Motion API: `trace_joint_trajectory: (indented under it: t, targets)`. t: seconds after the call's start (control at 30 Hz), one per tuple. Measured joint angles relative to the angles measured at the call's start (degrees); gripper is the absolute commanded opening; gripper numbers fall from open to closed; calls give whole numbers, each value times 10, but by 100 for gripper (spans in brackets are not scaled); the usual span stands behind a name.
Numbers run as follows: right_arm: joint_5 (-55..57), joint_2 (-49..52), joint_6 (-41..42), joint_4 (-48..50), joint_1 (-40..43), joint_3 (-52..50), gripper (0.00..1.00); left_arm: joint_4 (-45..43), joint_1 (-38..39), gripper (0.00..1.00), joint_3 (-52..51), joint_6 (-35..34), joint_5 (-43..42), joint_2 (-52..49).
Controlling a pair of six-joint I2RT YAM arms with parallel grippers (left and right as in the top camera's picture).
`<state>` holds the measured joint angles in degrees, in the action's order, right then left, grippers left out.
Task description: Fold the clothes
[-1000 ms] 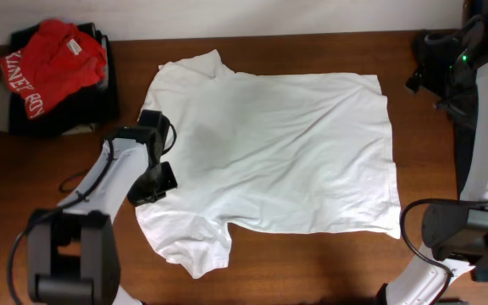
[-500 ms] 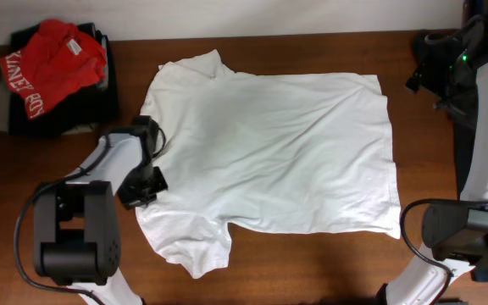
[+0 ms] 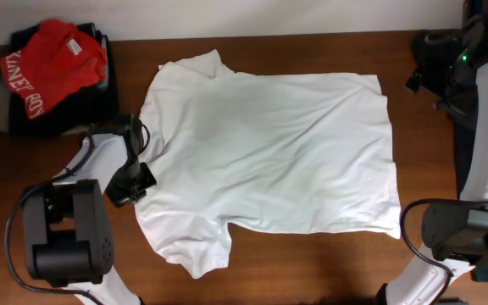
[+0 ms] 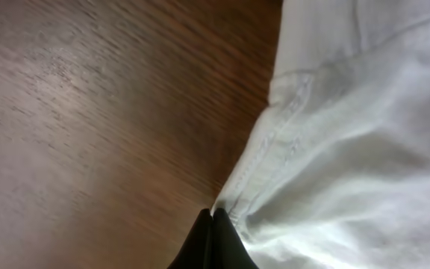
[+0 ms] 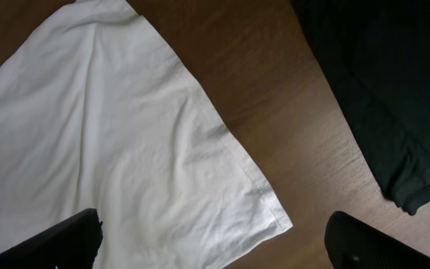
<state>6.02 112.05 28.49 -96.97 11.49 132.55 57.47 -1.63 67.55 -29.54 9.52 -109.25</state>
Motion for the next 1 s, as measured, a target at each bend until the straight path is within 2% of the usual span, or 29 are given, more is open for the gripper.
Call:
trace_joint_trajectory:
  t: [0.1,0.23,0.43,0.6,1.0]
  targets:
    - [0,0,0,0,0,0,99,17,0,1,23,6,-4,0]
    - [0,0,0,0,0,0,99,15,1,1,59,51,-45,0]
    - [0,0,0,0,0,0,99,10,31,1,51,104,-95,0]
    - [0,0,0,0,0,0,99,-9,59,1,25,114,-102,0]
    - [0,0,0,0,0,0,99,-31,60,1,-8,118,-95,0]
